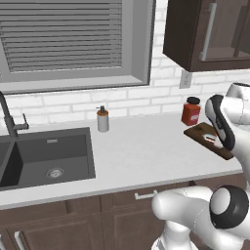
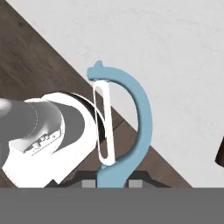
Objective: Place the appropriate cutting tool for cutting the carrot skin on the cutting board.
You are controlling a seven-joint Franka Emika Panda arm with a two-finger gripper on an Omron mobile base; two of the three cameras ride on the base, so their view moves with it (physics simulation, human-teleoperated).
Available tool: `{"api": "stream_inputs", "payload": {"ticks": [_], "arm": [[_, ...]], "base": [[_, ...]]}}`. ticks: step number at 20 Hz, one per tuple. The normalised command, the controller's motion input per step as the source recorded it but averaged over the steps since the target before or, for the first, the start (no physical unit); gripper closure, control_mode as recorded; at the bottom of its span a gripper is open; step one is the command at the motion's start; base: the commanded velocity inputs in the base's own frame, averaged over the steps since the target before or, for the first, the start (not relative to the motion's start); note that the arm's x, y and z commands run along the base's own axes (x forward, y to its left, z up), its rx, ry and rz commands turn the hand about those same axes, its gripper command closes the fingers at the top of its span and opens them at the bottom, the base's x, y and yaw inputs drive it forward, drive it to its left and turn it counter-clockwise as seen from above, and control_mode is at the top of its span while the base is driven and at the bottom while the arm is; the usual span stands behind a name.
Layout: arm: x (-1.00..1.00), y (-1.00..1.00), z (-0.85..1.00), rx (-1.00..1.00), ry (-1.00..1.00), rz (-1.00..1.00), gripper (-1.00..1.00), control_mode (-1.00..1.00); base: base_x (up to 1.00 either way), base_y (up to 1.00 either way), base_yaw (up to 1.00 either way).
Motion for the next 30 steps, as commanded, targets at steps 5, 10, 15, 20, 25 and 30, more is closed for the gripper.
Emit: {"api": "stream_inputs", "payload": {"ticks": [5, 10, 15, 20, 25, 30], "arm": [[0.55, -0.35, -0.46, 0.01, -0.14, 0.0, 1.0, -1.0], [0.51, -0.49, -0.11, 0.0, -0.05, 0.0, 1.0, -1.0], [0.51, -0.48, -0.08, 0.0, 0.0, 0.0, 1.0, -1.0], [0.3, -0.34, -0.3, 0.0, 0.0, 0.0, 1.0, -1.0], [0.18, -0.4, -0.15, 0.0, -0.01, 0.0, 1.0, -1.0], [0.38, -0.07, -0.14, 0.0, 0.0, 0.0, 1.0, -1.0]], "base": [[0.0, 0.0, 0.0], [0.0, 0.0, 0.0], [0.0, 0.0, 0.0], [0.0, 0.0, 0.0], [0.0, 0.0, 0.0], [0.0, 0.0, 0.0]]}}
